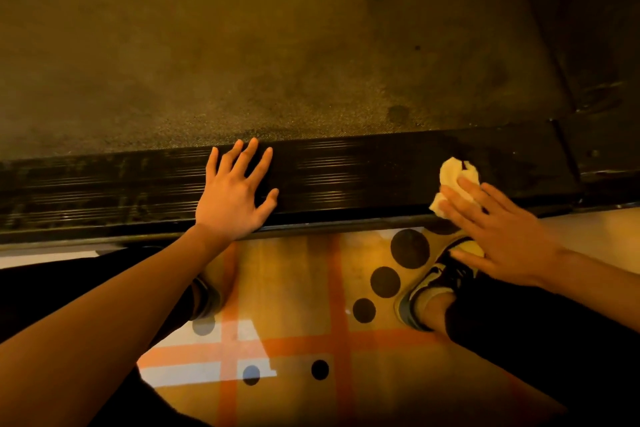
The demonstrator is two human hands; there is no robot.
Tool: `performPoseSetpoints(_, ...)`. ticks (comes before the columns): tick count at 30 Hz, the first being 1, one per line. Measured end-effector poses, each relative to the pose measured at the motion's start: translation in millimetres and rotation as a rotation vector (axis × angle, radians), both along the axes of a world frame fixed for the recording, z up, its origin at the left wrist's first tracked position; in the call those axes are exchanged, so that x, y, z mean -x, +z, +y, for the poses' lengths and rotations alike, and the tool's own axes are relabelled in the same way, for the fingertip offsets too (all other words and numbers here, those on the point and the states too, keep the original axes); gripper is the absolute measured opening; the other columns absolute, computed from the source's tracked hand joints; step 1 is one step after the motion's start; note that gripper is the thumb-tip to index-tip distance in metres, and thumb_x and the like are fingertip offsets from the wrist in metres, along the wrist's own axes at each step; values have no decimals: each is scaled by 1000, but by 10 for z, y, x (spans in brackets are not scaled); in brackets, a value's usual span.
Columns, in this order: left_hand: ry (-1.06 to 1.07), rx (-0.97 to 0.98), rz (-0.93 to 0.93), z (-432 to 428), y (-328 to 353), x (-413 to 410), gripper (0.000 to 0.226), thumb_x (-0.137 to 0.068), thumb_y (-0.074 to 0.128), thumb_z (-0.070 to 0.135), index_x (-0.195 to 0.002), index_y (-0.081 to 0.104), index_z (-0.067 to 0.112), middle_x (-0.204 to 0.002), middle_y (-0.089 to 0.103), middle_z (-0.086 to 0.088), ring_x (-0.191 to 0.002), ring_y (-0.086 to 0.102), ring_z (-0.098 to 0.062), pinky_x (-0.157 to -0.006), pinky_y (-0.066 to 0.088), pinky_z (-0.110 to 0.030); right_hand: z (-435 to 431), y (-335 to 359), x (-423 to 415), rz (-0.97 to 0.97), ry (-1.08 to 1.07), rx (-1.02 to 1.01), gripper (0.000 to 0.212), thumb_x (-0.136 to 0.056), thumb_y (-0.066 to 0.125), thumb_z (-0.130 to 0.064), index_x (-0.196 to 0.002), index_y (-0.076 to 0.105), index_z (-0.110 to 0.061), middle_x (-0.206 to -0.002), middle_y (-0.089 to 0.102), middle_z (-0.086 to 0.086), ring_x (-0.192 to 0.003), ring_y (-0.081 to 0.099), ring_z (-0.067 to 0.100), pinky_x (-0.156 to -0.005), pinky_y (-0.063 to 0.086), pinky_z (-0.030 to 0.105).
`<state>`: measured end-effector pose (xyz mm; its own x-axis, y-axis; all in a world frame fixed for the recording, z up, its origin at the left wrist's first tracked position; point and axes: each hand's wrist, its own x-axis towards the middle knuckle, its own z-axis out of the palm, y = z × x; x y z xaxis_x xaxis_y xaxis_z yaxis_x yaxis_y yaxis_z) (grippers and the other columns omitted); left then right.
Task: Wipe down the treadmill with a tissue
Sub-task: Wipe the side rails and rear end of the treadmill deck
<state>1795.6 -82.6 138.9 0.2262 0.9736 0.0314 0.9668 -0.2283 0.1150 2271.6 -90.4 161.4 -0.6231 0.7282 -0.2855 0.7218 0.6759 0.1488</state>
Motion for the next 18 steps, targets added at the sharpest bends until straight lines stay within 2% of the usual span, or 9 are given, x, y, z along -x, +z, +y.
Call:
performPoseSetpoints(2,-1,5,-1,3,-1,-3,72,-100,37,58,-160,37,19,-165,33,-15,-153,26,-40,-124,14,-65,-44,-73,460,92,17,-6,88,-99,23,-74,-165,11,-17,-173,10,9,-160,3,37,-126,15,55)
performPoseSetpoints(4,5,11,3,3,13,-3,72,-100,36,58,-160,37,19,-166,33,-15,-153,26,-40,-123,14,-65,-159,-188,1185,157,67,7,90,-99,20,-78,-165,7,-18,-174,0,8,-160,-4,37,-128,10,55)
performPoseSetpoints(7,12,32,25,4,34,-9,73,-100,35,60,-161,35,21,-166,32,-14,-153,26,-39,-124,15,-64,-237,-227,1973,224,103,25,88,-101,21,-76,-166,6,-17,-174,0,7,-160,-6,34,-130,3,50)
performPoseSetpoints(9,10,37,33,10,34,-11,72,-100,35,59,-161,34,21,-166,32,-13,-153,26,-39,-123,15,-64,-201,-198,1892,235,113,3,86,-103,20,-74,-166,8,-17,-174,1,6,-160,-5,29,-130,3,48)
performPoseSetpoints(11,9,33,28,6,25,2,72,-100,35,59,-161,35,21,-166,32,-13,-153,26,-39,-123,15,-65,-178,-162,1428,207,61,8,85,-103,20,-72,-166,8,-16,-174,2,6,-161,-3,27,-130,5,49)
performPoseSetpoints(15,2,20,12,7,24,-3,72,-100,36,59,-161,36,21,-166,33,-13,-153,26,-40,-124,14,-64,-162,0,499,176,-241,89,86,-101,11,-72,-166,12,-15,-174,10,6,-161,1,22,-130,2,45)
performPoseSetpoints(18,8,21,11,13,7,-1,72,-100,35,59,-161,35,21,-166,32,-13,-153,25,-40,-124,13,-64,-172,23,896,302,-430,91,93,-97,5,-77,-166,10,-14,-174,2,7,-161,-8,21,-130,-3,44)
